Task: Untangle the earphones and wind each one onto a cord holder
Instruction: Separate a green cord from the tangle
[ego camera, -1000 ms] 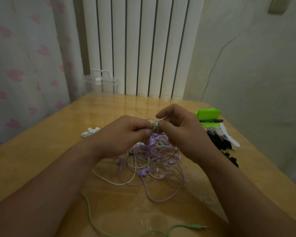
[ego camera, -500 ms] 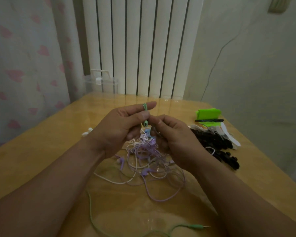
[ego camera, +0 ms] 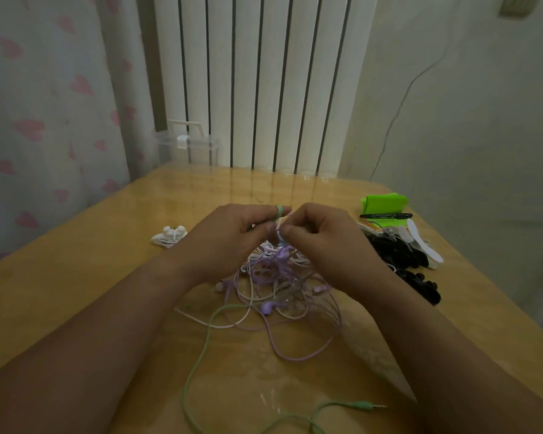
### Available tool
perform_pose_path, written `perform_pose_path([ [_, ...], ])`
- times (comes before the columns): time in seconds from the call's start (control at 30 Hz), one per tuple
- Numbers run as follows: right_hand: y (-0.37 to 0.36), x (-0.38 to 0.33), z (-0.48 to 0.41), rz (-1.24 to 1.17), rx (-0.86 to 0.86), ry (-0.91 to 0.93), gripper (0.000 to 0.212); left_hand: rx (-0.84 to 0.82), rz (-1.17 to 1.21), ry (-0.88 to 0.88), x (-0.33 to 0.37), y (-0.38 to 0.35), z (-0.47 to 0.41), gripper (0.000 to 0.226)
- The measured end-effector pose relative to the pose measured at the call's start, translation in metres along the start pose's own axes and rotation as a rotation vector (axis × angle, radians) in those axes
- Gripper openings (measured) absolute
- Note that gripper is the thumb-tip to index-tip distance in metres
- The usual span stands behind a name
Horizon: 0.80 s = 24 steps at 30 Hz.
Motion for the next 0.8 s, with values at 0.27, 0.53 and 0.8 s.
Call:
perform_pose_path([
  [0.27, 0.017, -0.005, -0.004, -0.154, 0.057, 0.064, 0.012, -0.186, 0.121, -0.019, 0.013, -0.015, 0.004, 0.028],
  [0.53, 0.012, 0.012, -0.003, -0.549, -0.013, -0.076, 0.014, -0.277, 0.705, 0.018, 0.025, -0.009, 0.006, 0.036],
  [0.8, -0.032, 0.009, 0.003, -0.022, -0.074, -0.022, 0.021, 0.17, 0.546, 0.156, -0.012, 0.008, -0.002, 0.033],
])
Point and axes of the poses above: each hand's wrist, its own z-axis away from the middle knuckle, its own y-axis out of the back of the hand, x = y × z, the point moved 9 cm from there along -z, towards the middle knuckle, and after that the axes turned 8 degrees about -z, right-handed, at the moved point
